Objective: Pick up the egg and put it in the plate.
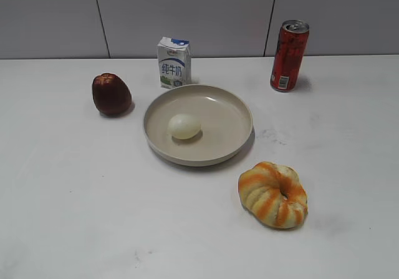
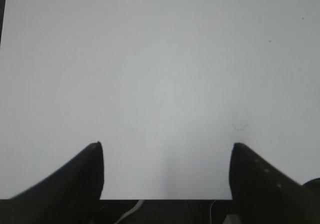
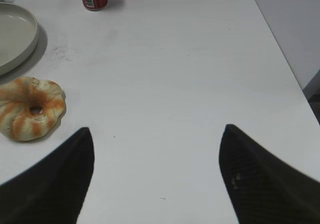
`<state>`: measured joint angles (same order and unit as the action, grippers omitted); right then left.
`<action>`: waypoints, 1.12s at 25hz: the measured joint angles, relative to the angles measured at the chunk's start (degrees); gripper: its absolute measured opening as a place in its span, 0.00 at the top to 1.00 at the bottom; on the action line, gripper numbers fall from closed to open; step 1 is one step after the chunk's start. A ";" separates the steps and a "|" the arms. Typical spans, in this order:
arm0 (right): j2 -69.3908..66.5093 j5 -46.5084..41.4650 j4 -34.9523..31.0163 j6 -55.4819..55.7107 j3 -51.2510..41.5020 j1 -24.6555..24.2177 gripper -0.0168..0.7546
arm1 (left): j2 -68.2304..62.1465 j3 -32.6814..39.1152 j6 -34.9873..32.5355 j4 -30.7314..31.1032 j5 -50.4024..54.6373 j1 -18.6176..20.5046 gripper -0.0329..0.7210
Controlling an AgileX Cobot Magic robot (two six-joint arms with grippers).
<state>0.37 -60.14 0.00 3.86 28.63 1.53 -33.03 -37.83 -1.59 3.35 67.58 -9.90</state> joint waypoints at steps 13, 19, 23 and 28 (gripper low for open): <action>0.00 0.00 0.00 0.00 0.00 0.00 0.22 | 20.84 10.32 -2.41 -0.64 -4.55 0.00 0.17; 0.00 0.00 0.00 0.00 0.00 0.00 0.22 | 20.84 10.63 -3.96 -1.89 -5.17 0.00 0.17; 0.00 0.00 0.00 0.00 0.00 0.00 0.22 | 20.84 10.63 -4.30 -1.95 -5.17 0.00 0.17; 0.00 0.00 0.00 0.00 0.00 0.00 0.22 | 20.90 10.63 -4.30 -2.04 -5.22 0.00 0.21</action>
<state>0.37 -60.14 0.00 3.86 28.63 1.53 -12.13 -27.20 -5.89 1.30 62.35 -9.90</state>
